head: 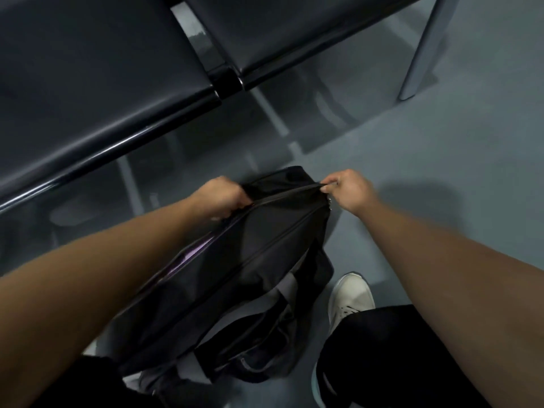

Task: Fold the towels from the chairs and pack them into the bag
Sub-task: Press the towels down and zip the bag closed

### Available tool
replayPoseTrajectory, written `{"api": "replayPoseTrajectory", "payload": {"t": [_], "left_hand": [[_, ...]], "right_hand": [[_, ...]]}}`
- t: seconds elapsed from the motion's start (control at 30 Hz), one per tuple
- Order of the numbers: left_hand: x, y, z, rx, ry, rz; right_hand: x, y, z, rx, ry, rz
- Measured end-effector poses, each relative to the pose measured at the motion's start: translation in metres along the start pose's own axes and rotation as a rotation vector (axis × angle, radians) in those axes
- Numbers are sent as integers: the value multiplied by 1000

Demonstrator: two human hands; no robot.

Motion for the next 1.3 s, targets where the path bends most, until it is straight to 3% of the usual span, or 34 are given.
{"api": "replayPoseTrajectory", "payload": {"t": [0.13, 0.27, 0.37, 0.47, 0.53, 0.7, 0.87, 1.03, 1.1, 1.23, 1.3], "left_hand": [[-78, 47, 34, -13, 233, 168], [-90, 56, 54, 47, 190, 339], [-92, 48, 68, 83, 100, 449], [-100, 42, 80, 117, 37, 559], [-105, 41, 87, 149, -3, 616], [-131, 39, 99, 186, -15, 607], [-195, 84, 128, 333, 137, 604], [-251, 115, 169, 393, 168, 739], [-261, 114, 176, 421, 113, 795], [-263, 110, 183, 418, 12, 904], [-262, 109, 185, 415, -1, 912]], "right_hand": [[-12, 0, 13, 19, -24, 74], [-48, 26, 21, 45, 31, 188], [-108, 55, 31, 173, 313, 152], [-186, 49, 70, 11, 693, 170], [-219, 20, 94, -57, 788, 272], [-231, -27, 116, 72, 720, 360], [-200, -10, 100, 182, 561, 372], [-208, -3, 104, 8, 436, 528], [-237, -4, 118, -32, 492, 592], [-323, -28, 171, -122, 832, 431], [-357, -51, 199, -97, 946, 467]]}}
Point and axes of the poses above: each hand's wrist, its own z-axis away from the middle knuckle, its own y-axis out of the back of the hand, x = y × z, the point moved 3 cm from there along -z, towards the middle knuckle, and after that the axes turned 15 degrees about z, right-handed, at the moved point
